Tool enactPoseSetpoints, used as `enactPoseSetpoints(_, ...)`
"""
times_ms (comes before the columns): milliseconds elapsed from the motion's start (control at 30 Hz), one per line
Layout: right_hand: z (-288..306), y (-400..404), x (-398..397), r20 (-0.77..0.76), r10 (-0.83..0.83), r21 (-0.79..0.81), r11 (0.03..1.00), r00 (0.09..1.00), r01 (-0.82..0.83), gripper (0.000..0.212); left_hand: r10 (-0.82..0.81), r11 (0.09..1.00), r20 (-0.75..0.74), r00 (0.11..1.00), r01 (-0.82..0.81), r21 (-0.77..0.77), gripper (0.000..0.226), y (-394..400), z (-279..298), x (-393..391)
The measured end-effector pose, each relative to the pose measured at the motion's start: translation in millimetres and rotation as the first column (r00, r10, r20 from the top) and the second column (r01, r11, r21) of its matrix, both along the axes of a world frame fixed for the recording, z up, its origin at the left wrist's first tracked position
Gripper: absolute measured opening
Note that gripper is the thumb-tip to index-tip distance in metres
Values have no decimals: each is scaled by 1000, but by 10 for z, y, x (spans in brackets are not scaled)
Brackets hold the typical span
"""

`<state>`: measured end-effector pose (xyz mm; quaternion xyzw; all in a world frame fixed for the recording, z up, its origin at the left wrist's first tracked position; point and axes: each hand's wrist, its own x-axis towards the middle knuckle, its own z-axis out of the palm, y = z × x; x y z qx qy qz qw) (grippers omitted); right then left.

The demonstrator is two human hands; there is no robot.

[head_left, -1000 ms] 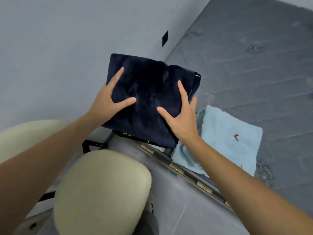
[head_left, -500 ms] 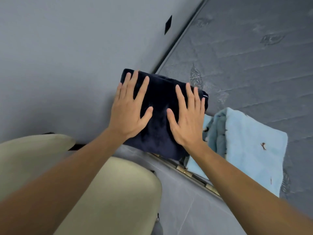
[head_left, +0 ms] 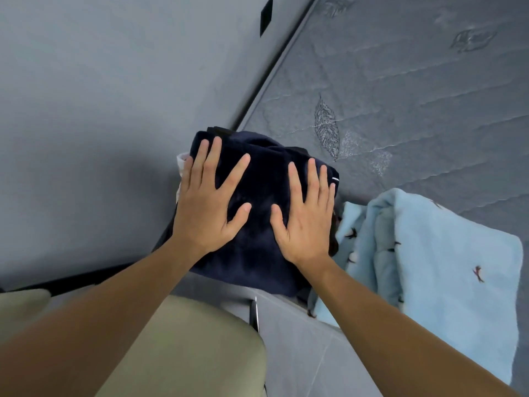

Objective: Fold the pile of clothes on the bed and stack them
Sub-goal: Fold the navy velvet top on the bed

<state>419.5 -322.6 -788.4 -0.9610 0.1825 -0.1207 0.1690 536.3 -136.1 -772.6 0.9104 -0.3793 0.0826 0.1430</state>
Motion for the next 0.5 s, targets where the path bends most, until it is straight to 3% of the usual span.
enactPoseSetpoints(200,-127,-15,82,-7,3,-29,1000,1000,-3,79,11,1000,27,1000,-11,-18,78,-3,-164,75)
enactPoseSetpoints(500,610,-9,-167,-61,4,-28,1000,998,-6,74,30,998,73,997,-34,56,76,36,592,-153)
